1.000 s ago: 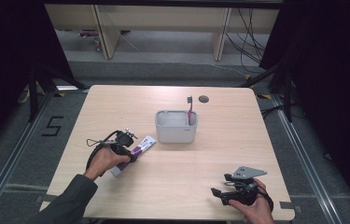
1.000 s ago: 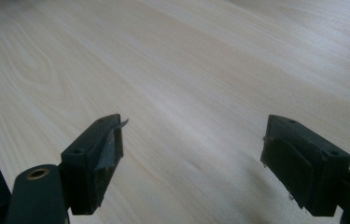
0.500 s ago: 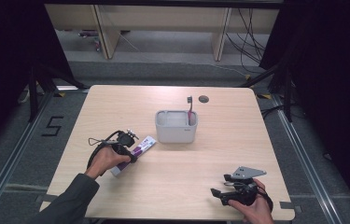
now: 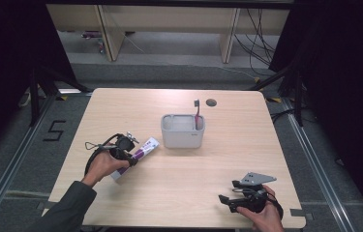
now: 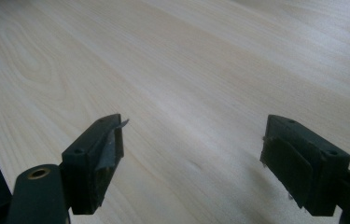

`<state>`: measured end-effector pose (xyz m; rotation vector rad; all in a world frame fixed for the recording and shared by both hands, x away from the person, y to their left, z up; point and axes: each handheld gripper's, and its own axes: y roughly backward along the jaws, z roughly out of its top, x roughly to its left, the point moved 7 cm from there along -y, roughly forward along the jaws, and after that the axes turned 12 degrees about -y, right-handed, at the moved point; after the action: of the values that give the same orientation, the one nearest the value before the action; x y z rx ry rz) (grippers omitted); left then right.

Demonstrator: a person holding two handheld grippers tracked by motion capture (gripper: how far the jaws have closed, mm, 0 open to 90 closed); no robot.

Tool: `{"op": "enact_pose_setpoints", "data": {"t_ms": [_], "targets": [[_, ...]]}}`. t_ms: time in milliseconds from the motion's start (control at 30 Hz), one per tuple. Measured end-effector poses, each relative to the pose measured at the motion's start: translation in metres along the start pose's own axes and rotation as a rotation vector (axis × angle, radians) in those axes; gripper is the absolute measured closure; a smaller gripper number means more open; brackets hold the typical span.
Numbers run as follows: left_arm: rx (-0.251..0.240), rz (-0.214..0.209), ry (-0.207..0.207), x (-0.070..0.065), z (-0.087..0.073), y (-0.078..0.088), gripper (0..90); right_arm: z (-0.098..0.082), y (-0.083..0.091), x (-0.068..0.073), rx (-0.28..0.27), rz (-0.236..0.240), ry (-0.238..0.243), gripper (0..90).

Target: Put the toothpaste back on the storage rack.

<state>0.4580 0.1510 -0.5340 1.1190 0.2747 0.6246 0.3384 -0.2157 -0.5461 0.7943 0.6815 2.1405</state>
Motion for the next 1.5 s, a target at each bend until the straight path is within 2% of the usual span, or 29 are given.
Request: {"op": "enact_pose_setpoints", "data": {"t_ms": [200, 300, 367, 400, 533, 600, 633, 700, 767, 800, 833, 933, 1033, 1133, 1267, 1500], "targets": [[-0.048, 0.021, 0.014, 0.008, 0.002, 0.013, 70.9, 0.001, -0.001, -0.001, -0.006, -0.001, 0.014, 21.6], [-0.107, 0.02, 0.034, 0.011, 0.004, 0.019, 71.0, 0.001, 0.0, -0.004, -0.008, -0.016, 0.035, 21.6], [-0.137, 0.029, 0.051, 0.013, 0.006, 0.025, 71.0, 0.001, 0.0, -0.003, -0.002, -0.009, 0.021, 21.5], [-0.154, 0.029, 0.053, 0.014, 0.007, 0.027, 71.0, 0.001, 0.0, -0.004, -0.005, -0.019, 0.032, 21.5], [-0.207, 0.053, 0.072, 0.019, 0.01, 0.035, 71.0, 0.001, 0.0, -0.003, -0.007, -0.013, 0.033, 21.5], [-0.221, 0.048, 0.075, 0.02, 0.011, 0.039, 71.0, 0.001, 0.0, -0.004, -0.008, -0.016, 0.036, 21.4], [-0.241, 0.056, 0.082, 0.021, 0.013, 0.04, 71.0, 0.001, -0.001, -0.002, -0.005, -0.007, 0.016, 21.5], [-0.278, 0.065, 0.111, 0.023, 0.015, 0.045, 71.0, 0.001, -0.001, -0.002, -0.005, -0.009, 0.02, 21.5], [-0.298, 0.072, 0.104, 0.025, 0.016, 0.049, 71.1, 0.001, 0.0, -0.003, -0.007, -0.012, 0.03, 21.4], [-0.308, 0.059, 0.107, 0.026, 0.017, 0.051, 71.1, 0.001, -0.001, -0.003, -0.009, -0.004, 0.027, 21.4], [-0.325, 0.076, 0.114, 0.027, 0.019, 0.053, 71.1, 0.001, -0.001, -0.003, -0.008, -0.005, 0.027, 21.4], [-0.352, 0.081, 0.106, 0.029, 0.022, 0.058, 71.1, 0.001, -0.001, -0.003, -0.01, -0.008, 0.027, 21.4], [-0.4, 0.091, 0.127, 0.031, 0.028, 0.064, 71.0, 0.002, -0.001, -0.004, -0.014, -0.01, 0.027, 21.4], [-0.469, 0.099, 0.161, 0.031, 0.037, 0.069, 71.1, 0.002, -0.001, -0.004, -0.012, -0.011, 0.022, 21.4], [-0.52, 0.114, 0.165, 0.03, 0.047, 0.075, 71.0, 0.002, 0.0, -0.004, -0.011, -0.01, 0.026, 21.3], [-0.585, 0.113, 0.16, 0.024, 0.065, 0.078, 71.1, 0.002, 0.0, -0.005, -0.014, -0.01, 0.025, 21.3]]}}
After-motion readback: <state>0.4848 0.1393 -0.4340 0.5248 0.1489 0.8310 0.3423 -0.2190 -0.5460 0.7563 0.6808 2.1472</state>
